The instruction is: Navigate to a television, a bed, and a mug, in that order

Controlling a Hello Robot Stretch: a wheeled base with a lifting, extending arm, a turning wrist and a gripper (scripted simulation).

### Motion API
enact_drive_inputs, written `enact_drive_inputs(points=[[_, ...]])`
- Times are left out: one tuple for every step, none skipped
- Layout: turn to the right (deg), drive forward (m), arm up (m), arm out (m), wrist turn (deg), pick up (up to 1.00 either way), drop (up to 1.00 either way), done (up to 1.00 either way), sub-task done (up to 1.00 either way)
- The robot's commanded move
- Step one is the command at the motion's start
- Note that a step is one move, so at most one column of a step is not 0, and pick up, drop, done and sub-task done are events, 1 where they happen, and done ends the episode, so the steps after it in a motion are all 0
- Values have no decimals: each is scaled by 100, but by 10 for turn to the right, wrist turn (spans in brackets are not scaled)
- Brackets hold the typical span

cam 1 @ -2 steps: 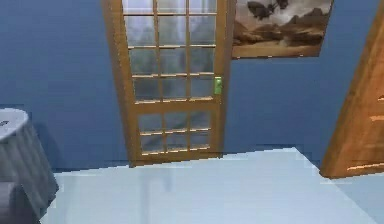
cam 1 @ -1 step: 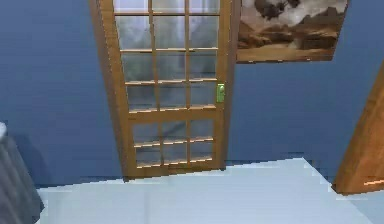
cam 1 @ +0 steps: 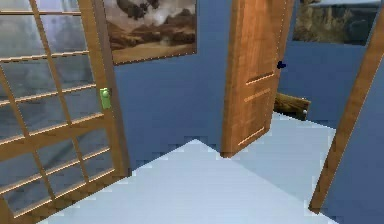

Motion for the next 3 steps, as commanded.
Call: enact_drive_inputs(points=[[0, 35, 0, 0, 0, 0, 0, 0, 0], [210, 0, 0, 0, 0, 0, 0, 0, 0], [0, 100, 0, 0, 0, 0, 0, 0, 0]])
